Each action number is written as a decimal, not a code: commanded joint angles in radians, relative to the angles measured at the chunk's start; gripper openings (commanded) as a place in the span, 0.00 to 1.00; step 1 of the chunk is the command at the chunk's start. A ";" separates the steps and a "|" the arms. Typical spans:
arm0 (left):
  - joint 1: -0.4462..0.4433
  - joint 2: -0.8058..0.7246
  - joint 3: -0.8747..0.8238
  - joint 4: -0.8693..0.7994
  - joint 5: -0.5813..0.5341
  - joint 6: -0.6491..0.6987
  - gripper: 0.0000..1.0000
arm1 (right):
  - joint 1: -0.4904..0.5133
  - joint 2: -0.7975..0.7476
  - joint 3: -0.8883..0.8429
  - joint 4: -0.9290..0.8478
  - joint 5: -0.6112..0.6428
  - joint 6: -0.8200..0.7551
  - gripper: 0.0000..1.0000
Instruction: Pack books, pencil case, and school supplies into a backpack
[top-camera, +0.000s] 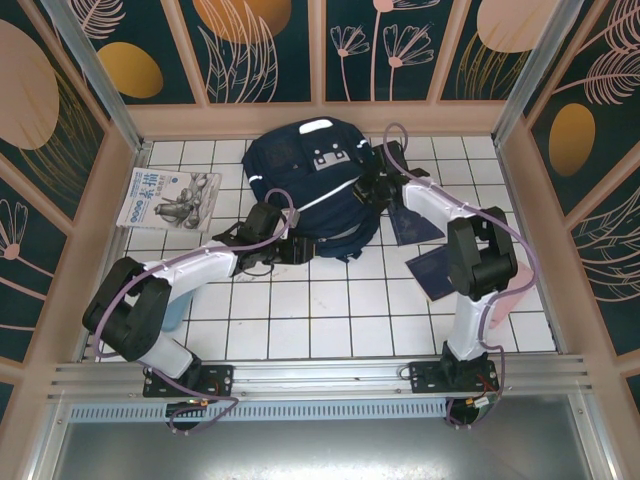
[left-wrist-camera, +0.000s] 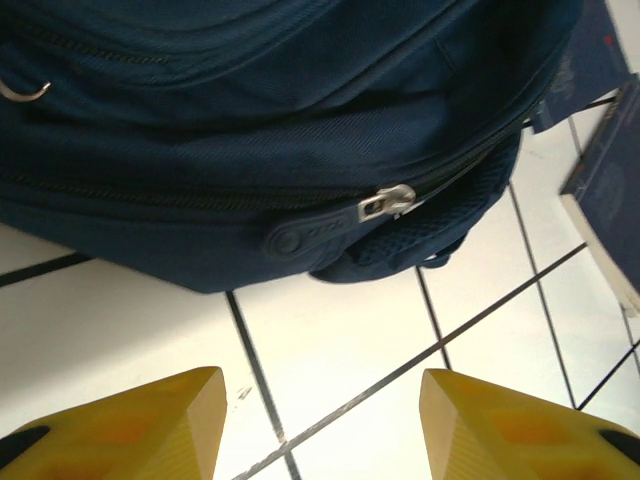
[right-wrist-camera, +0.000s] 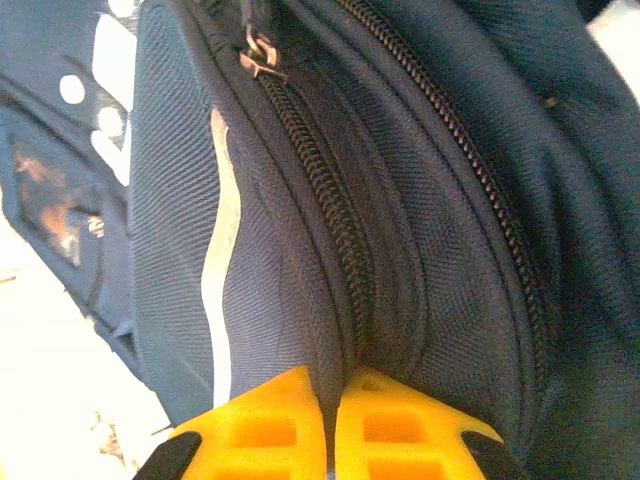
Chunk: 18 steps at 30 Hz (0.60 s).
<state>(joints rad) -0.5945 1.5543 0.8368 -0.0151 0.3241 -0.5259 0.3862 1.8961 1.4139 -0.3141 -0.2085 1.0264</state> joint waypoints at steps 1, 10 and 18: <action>-0.002 0.026 0.001 0.099 0.036 0.014 0.55 | 0.020 -0.065 0.048 0.056 -0.049 -0.042 0.05; -0.002 0.125 0.072 0.087 -0.038 0.017 0.66 | 0.022 -0.079 0.066 0.050 -0.069 -0.053 0.04; -0.002 0.185 0.120 0.148 0.020 -0.002 0.55 | 0.026 -0.081 0.062 0.053 -0.075 -0.055 0.04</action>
<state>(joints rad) -0.5949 1.7061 0.9253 0.0792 0.3134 -0.5255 0.3927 1.8706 1.4208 -0.3145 -0.2298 1.0004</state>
